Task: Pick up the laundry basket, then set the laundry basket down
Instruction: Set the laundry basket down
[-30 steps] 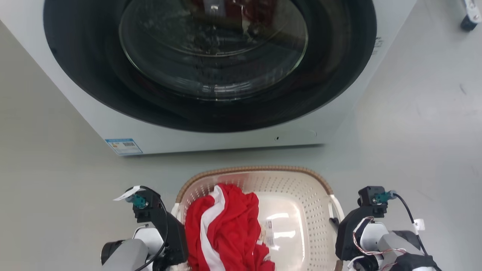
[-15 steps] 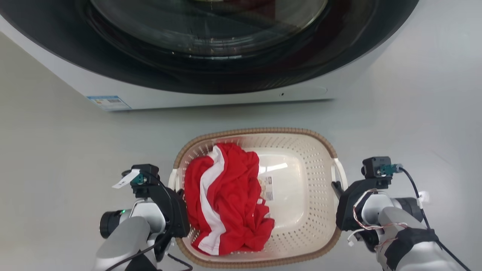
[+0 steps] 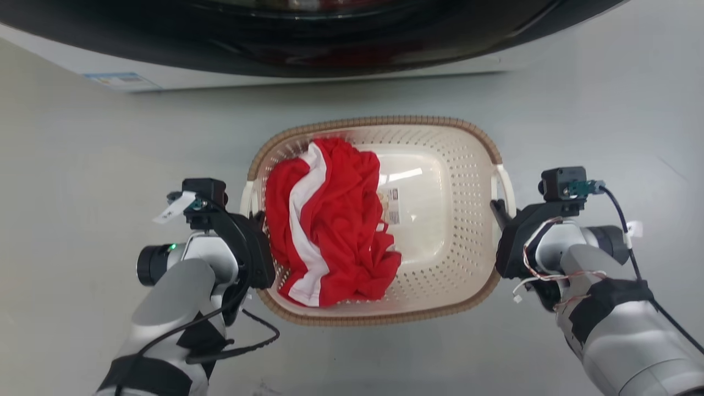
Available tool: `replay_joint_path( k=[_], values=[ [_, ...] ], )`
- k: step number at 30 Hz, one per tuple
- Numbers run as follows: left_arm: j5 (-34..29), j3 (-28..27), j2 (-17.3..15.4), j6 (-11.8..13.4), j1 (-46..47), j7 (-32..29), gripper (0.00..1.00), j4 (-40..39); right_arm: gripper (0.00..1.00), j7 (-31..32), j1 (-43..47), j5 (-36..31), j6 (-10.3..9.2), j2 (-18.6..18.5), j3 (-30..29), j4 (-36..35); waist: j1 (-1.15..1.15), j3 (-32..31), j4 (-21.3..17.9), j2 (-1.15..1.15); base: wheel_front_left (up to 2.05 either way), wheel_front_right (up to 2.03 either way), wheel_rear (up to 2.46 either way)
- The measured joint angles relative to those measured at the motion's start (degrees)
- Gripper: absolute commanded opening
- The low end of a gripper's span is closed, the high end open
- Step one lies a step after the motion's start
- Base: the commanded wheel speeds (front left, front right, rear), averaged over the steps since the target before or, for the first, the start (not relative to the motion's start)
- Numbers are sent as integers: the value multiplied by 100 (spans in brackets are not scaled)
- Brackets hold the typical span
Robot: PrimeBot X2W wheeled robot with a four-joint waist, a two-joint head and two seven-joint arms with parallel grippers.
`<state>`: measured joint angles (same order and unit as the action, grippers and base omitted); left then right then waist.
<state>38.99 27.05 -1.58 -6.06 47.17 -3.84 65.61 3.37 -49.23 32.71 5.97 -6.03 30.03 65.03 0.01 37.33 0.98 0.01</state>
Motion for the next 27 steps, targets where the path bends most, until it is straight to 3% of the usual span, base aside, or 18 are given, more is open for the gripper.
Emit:
replay_joint_path(
  k=[12, 27],
  values=[
    [-2, -9, 1, -14, 415, 172, 0, 93, 0, -152, -426, -57, 11, -65, 63, 36, 0, 894, 31, 0, 0, 0, 0],
    [-30, 62, 25, -56, 570, 303, 0, 258, 0, -353, -551, -75, 67, -103, 118, 190, -2, 1016, 95, -2, 0, 0, 0]
  ],
)
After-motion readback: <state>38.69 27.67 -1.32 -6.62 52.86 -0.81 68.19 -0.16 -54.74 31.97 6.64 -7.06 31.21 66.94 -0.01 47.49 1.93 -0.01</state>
